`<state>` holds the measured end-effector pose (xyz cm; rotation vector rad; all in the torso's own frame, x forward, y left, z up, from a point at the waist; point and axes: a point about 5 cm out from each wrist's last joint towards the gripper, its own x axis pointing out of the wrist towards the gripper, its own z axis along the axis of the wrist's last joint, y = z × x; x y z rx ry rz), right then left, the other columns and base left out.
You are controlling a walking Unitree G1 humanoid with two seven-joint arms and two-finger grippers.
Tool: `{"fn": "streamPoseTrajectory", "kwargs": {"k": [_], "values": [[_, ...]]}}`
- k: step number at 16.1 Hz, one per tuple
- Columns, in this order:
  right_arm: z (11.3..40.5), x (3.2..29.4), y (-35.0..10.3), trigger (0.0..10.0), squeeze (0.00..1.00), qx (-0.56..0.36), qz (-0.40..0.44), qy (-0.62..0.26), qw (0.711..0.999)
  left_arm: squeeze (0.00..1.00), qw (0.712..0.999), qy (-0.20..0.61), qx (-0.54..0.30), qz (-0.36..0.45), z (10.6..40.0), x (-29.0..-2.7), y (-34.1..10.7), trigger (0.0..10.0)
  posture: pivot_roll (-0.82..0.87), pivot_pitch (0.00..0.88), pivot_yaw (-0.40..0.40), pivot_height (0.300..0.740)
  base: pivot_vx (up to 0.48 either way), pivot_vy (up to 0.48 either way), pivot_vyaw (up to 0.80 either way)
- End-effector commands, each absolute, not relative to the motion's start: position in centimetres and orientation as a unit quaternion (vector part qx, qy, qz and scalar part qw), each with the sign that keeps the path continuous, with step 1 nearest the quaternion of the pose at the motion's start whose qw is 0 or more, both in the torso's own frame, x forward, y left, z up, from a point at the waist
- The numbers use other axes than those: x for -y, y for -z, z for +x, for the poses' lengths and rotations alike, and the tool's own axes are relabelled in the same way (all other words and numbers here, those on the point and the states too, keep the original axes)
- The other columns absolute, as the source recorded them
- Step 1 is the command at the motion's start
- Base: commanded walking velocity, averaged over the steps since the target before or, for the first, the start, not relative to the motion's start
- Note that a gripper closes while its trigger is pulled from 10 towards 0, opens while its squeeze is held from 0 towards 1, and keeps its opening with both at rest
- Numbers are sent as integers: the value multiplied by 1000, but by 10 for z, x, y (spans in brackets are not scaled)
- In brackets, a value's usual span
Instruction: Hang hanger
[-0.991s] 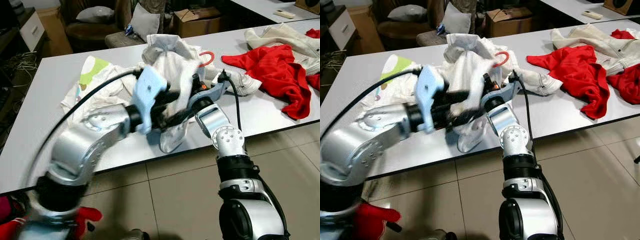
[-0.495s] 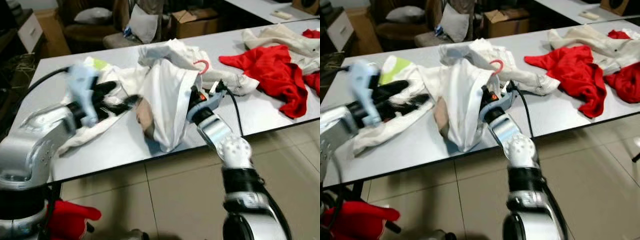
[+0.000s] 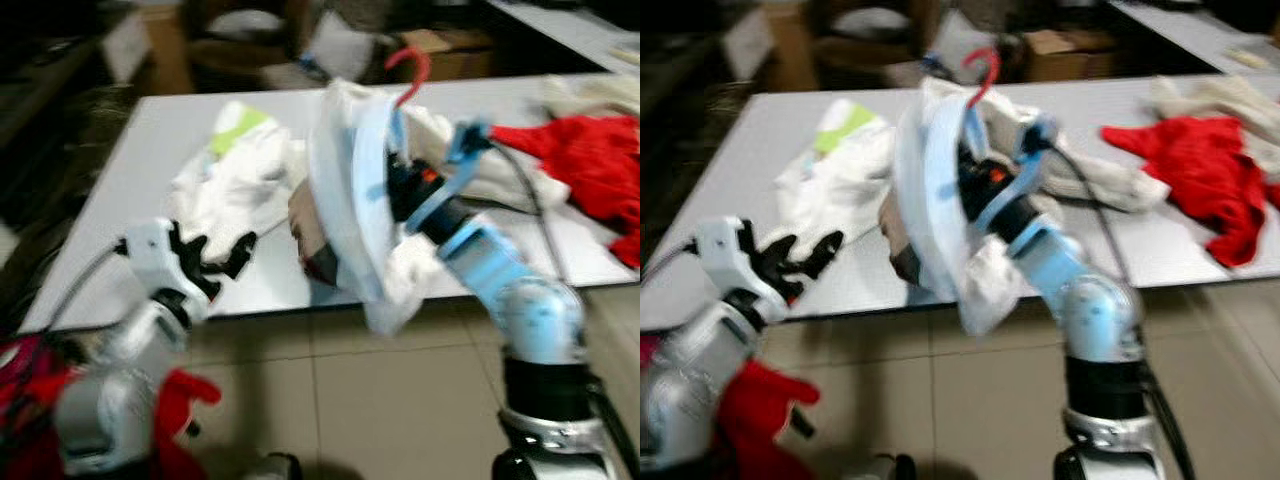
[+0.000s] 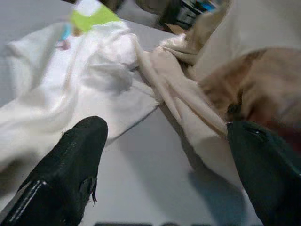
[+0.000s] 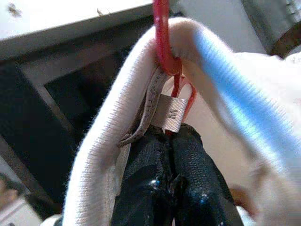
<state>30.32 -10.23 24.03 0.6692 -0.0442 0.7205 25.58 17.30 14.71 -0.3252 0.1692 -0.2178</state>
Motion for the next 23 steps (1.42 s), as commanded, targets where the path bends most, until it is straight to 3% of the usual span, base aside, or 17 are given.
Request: {"fn": "streamPoseTrajectory", "kwargs": {"k": [1,2,5,7,10,12,14,17,20,23], "values": [[303,113,-271,10000,0,79,305,-329,890,0,982,101,-66,-144,256,-172,-153,10000,-65,0,58,740,0,0,775],[304,119,-274,10000,0,88,301,-313,896,0,983,100,-63,-143,256,-170,-154,10000,-67,0,58,740,0,0,775],[338,182,-298,10000,0,166,217,-208,939,0,985,100,-69,-127,261,-160,-150,10000,-73,0,66,740,0,0,683],[355,216,-344,10000,0,232,200,-158,939,0,987,96,-69,-106,265,-157,-150,10000,-99,0,98,740,0,0,731],[340,220,-387,10000,0,300,191,-181,917,0,989,88,-58,-101,265,-159,-153,10000,-86,0,75,740,0,0,783],[333,205,-346,10000,0,244,164,-215,931,0,992,93,-58,-60,259,-156,-150,10000,-70,0,61,740,0,0,791],[319,189,-336,10000,0,224,162,-263,924,0,992,98,-56,-57,259,-153,-150,10000,-68,0,59,740,0,0,788],[308,170,-309,10000,0,174,134,-274,936,0,990,113,-54,-60,258,-145,-149,10000,-69,0,61,740,0,-95,788],[310,178,-239,10000,0,66,131,-155,977,0,991,113,-65,-35,256,-143,-142,10000,-69,0,56,740,0,-306,792],[307,191,-217,10000,0,45,154,-77,984,0,991,113,-67,-22,255,-143,-140,10000,-66,0,51,740,0,-306,265]]}}
